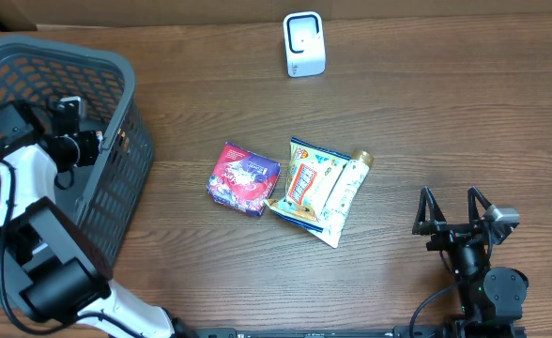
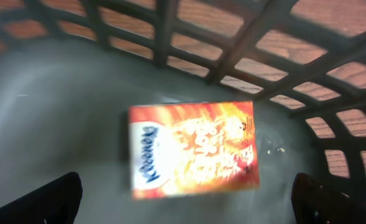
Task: Scan the item barcode
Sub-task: 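Reach the left gripper into the basket and grasp the orange Kleenex pack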
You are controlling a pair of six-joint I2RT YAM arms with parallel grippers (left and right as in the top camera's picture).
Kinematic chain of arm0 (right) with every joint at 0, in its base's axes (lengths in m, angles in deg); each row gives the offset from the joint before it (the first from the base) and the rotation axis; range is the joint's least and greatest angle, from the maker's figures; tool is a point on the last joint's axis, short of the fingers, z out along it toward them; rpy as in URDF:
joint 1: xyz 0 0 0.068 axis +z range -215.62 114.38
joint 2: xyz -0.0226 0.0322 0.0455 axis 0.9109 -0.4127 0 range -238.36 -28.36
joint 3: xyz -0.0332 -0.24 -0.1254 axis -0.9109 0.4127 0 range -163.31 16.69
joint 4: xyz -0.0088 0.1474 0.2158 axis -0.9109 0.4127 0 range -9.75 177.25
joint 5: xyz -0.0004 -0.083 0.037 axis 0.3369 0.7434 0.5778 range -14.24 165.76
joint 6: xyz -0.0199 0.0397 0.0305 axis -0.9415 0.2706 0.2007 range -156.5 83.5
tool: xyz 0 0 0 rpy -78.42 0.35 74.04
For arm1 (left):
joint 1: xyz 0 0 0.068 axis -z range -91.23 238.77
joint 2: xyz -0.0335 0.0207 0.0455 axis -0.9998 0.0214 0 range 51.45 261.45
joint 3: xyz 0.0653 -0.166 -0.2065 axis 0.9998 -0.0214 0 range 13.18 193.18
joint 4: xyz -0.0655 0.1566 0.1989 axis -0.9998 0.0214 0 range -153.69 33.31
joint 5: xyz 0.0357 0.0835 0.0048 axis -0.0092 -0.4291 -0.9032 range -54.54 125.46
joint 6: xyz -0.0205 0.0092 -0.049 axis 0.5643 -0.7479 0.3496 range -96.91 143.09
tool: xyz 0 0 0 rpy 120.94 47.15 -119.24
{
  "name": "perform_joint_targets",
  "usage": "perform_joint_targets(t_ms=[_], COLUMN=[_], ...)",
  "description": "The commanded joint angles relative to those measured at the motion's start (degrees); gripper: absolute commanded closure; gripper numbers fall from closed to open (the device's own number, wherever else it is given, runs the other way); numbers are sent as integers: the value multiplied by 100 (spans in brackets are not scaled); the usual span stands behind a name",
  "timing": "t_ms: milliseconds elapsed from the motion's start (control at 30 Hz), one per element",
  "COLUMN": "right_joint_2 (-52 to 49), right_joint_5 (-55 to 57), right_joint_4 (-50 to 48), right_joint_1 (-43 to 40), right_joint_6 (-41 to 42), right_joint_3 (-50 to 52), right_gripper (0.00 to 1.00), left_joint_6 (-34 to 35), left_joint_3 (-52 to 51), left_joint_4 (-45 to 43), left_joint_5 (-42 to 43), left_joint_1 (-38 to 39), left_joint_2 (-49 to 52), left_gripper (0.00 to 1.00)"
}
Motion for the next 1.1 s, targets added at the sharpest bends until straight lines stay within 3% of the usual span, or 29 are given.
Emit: perform_joint_targets(t_ms=[0, 667, 1067], right_joint_2=[57, 57, 57], right_joint_5=[55, 55, 55], right_joint_4=[-28, -28, -28], right_joint_1=[17, 17, 17], right_joint_6=[24, 24, 24], right_joint_3=[59, 59, 59], right_gripper=[0, 0, 0], left_joint_6=[-103, 52, 264], left_joint_3=[13, 13, 11], left_joint_4=[-66, -262, -256], left_joint_5=[-109, -212, -354], left_joint_1=[90, 223, 223], left_joint_2=[304, 603, 901], left_gripper=[0, 0, 19])
